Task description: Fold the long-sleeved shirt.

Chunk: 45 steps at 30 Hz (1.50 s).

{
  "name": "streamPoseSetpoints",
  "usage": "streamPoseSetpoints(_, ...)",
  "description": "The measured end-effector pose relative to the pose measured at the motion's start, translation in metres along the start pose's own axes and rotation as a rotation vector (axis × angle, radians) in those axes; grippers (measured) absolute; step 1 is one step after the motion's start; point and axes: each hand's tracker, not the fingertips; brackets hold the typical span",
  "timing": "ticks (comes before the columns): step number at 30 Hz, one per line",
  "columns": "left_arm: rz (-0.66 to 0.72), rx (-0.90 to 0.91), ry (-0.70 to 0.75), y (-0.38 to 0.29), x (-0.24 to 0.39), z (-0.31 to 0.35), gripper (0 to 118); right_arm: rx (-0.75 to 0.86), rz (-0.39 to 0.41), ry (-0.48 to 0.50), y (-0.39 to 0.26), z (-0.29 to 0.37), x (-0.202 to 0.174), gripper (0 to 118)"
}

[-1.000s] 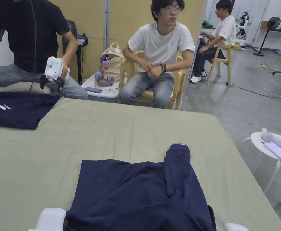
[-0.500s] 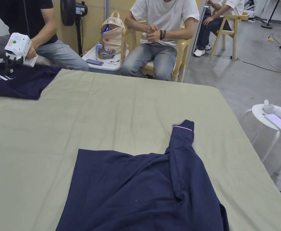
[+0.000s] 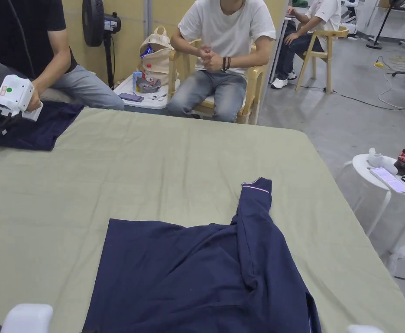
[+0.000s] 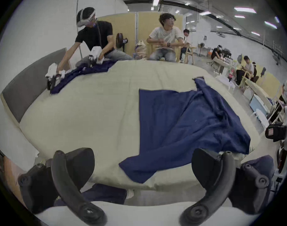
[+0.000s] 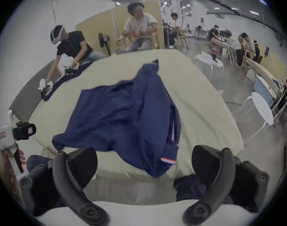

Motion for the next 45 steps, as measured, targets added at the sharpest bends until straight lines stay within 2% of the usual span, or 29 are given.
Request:
streamPoseSetpoints(4,-0.067,-0.015,-0.031,0.003,0.030,-0.017,116,0.057,0.049,-0.043,0.015,-0.005,-0.028,116)
streamPoseSetpoints(5,-0.070,-0.016,-0.050,0.003,0.037,-0.022,107,0.053,0.047,-0.041,0.017,-0.010,-0.034,116)
streamPoseSetpoints(6,-0.071,-0.015,-0.058,0.004,0.043,-0.026,89,0.049,0.046,-0.036,0.017,-0.014,-0.038,115)
streamPoseSetpoints(7,-0.072,-0.021,-0.046,0.006,0.050,-0.031,57,0.040,0.037,0.008,0.016,-0.020,-0.041,108)
streamPoseSetpoints(8,-0.069,-0.027,-0.046,0.007,0.055,-0.037,7,0.023,0.029,0.037,0.015,-0.025,-0.044,69)
streamPoseSetpoints(9,-0.072,-0.031,-0.027,0.006,0.058,-0.040,0,0.012,0.040,0.021,0.015,-0.032,-0.046,18)
streamPoseSetpoints(10,-0.074,-0.022,-0.012,0.006,0.064,-0.046,0,-0.004,0.080,-0.029,0.012,-0.040,-0.053,0)
streamPoseSetpoints(11,-0.069,-0.037,-0.030,0.009,0.065,-0.051,0,0.010,0.116,-0.059,0.003,-0.052,-0.062,0)
streamPoseSetpoints(13,-0.051,-0.058,-0.053,0.015,0.068,-0.057,0,-0.055,0.101,0.038,-0.001,-0.074,-0.055,0)
streamPoseSetpoints(16,-0.059,-0.053,-0.050,0.026,0.075,-0.063,0,-0.064,0.106,0.025,-0.001,-0.103,-0.058,0)
streamPoseSetpoints(17,-0.055,-0.059,-0.056,0.031,0.074,-0.071,0,-0.077,0.110,0.035,0.012,-0.095,-0.054,0)
streamPoseSetpoints(19,-0.053,-0.066,-0.062,0.044,0.073,-0.087,0,-0.113,0.116,0.067,0.030,-0.126,-0.048,0)
streamPoseSetpoints(21,-0.075,-0.083,-0.064,0.065,0.074,-0.106,0,-0.108,0.114,0.083,0.075,-0.140,-0.038,0)
streamPoseSetpoints(23,-0.131,-0.070,-0.063,0.093,0.074,-0.130,0,-0.100,0.088,0.095,0.128,-0.181,-0.021,0)
streamPoseSetpoints(26,-0.143,-0.052,-0.049,0.134,0.077,-0.168,0,-0.063,0.118,0.091,0.225,-0.239,0.000,0)
streamPoseSetpoints(27,-0.132,-0.045,-0.055,0.143,0.077,-0.180,0,-0.055,0.123,0.089,0.254,-0.265,0.008,4)
streamPoseSetpoints(28,-0.119,-0.036,-0.071,0.152,0.077,-0.191,0,-0.052,0.122,0.089,0.283,-0.293,0.019,21)
streamPoseSetpoints(29,-0.112,-0.028,-0.088,0.155,0.078,-0.199,0,-0.058,0.119,0.062,0.313,-0.307,0.026,53)
streamPoseSetpoints(30,-0.112,-0.022,-0.103,0.160,0.079,-0.209,0,-0.075,0.118,0.009,0.338,-0.334,0.036,53)
streamPoseSetpoints(31,-0.115,-0.022,-0.104,0.161,0.080,-0.216,0,-0.107,0.130,-0.010,0.359,-0.362,0.045,67)
streamPoseSetpoints(32,-0.116,-0.024,-0.107,0.161,0.081,-0.223,0,-0.159,0.133,-0.014,0.376,-0.390,0.055,102)
streamPoseSetpoints(33,-0.115,-0.030,-0.119,0.159,0.081,-0.229,0,-0.188,0.123,-0.028,0.390,-0.407,0.060,116)
streamPoseSetpoints(34,-0.106,-0.052,-0.137,0.158,0.081,-0.237,0,-0.201,0.124,-0.055,0.399,-0.431,0.067,117)
streamPoseSetpoints(37,-0.094,-0.061,-0.140,0.148,0.081,-0.253,0,-0.339,0.124,-0.084,0.411,-0.501,0.083,111)
streamPoseSetpoints(40,-0.092,-0.087,-0.125,0.136,0.078,-0.264,0,-0.387,0.139,-0.107,0.404,-0.549,0.094,110)
streamPoseSetpoints(42,-0.087,-0.123,-0.129,0.131,0.075,-0.270,0,-0.443,0.121,-0.151,0.391,-0.569,0.094,108)
streamPoseSetpoints(43,-0.093,-0.141,-0.119,0.128,0.074,-0.272,0,-0.491,0.109,-0.175,0.384,-0.578,0.098,100)
streamPoseSetpoints(44,-0.105,-0.146,-0.102,0.125,0.073,-0.274,0,-0.521,0.075,-0.143,0.378,-0.581,0.104,96)
streamPoseSetpoints(45,-0.119,-0.149,-0.076,0.123,0.072,-0.274,0,-0.431,-0.007,-0.095,0.378,-0.557,0.086,88)
